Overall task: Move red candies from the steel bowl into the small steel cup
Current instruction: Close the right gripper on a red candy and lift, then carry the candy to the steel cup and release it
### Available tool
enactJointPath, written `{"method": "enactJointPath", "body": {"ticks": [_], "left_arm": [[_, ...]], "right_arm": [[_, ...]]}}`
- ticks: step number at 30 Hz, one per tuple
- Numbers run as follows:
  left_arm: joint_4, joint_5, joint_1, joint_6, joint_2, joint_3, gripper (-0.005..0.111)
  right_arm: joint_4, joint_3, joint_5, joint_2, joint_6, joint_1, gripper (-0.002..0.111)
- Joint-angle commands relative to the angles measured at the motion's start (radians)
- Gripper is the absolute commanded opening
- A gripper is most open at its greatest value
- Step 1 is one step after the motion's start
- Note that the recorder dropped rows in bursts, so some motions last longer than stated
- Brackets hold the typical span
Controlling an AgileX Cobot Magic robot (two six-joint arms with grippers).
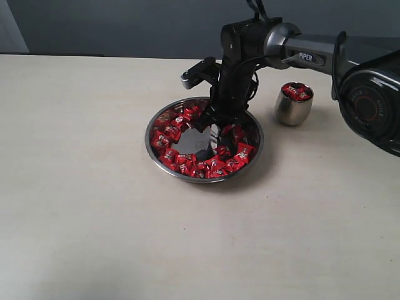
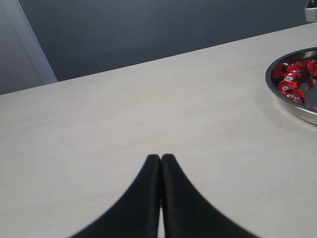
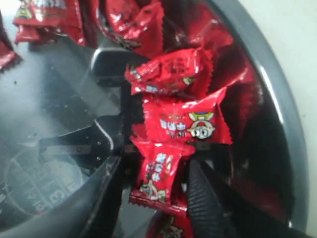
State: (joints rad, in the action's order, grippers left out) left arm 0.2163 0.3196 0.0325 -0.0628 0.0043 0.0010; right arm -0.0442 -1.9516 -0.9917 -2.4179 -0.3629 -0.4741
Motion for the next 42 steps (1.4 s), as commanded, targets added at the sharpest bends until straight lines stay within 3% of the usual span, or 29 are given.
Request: {"method": "enactJointPath", "body": {"ticks": [1, 4, 9, 21, 42], "left_arm": [[0.003, -0.007, 0.000, -0.005, -0.004, -0.001, 0.000], [0.003, -0.007, 0.000, -0.005, -0.004, -0.001, 0.000], [0.003, -0.007, 0.000, -0.005, -0.004, -0.001, 0.000], [0.003, -0.007, 0.000, -0.005, -0.004, -0.001, 0.000], [0.003, -0.007, 0.000, -0.005, -0.004, -0.001, 0.000]], "right_arm": [[0.007, 0.003, 0.017, 0.001, 0.000, 0.000, 0.042], [0.009, 0.003, 0.015, 0.001, 0.000, 0.000, 0.037], [0.009, 0.003, 0.009, 0.001, 0.000, 0.000, 0.000], [0.009, 0.001, 0.016, 0.168, 0.002, 0.026, 0.000], [-0.101, 0.003, -0.073, 0.279, 0.002, 0.281, 0.000]]}}
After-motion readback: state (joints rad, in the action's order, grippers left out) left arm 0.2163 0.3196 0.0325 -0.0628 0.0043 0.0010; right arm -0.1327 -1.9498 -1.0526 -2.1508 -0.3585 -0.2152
